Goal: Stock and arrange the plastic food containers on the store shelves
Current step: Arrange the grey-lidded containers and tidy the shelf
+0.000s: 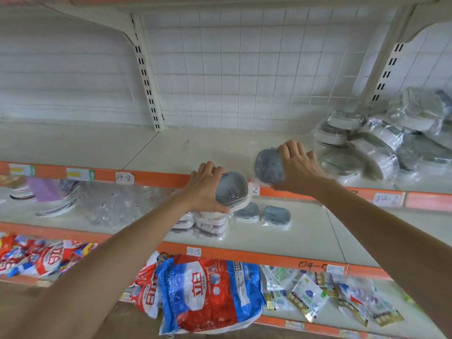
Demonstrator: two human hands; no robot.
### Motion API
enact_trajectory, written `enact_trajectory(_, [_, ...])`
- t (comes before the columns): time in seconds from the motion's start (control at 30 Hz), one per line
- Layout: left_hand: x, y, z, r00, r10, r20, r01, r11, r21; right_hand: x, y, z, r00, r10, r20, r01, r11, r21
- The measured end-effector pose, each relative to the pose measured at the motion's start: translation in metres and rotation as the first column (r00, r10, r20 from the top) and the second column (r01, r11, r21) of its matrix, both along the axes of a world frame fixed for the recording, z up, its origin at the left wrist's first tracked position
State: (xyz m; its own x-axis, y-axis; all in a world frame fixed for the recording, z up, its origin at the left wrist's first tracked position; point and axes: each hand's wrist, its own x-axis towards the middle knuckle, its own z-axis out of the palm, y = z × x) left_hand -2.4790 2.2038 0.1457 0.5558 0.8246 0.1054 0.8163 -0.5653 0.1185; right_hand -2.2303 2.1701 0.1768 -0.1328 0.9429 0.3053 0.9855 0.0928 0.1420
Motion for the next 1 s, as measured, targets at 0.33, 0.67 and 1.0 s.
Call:
enact_trajectory(0.33, [0.018,-0.029,-0.086,0.973,-0.133,-0.187,0.147,0.987,0.062,0.013,-0.086,-0.09,0.993,0.068,0.099,-0.036,0.956,-0.291])
enact_trajectory(0.67, [0.051,-0.025,-0.184,0.972,-0.076,-0.224,0.024,0.974,-0.226,0.031,-0.086,-0.214,0.972,-0.205,-0.116,0.111,0.834,-0.541])
enact_trajectory(1.0, [0.096,0.023,-0.307,0.994,0.062,-0.085,-0.084,0.954,-0.287,0.065,-0.017,-0.333,0.911,-0.312,-0.27,0.127,0.835,-0.535])
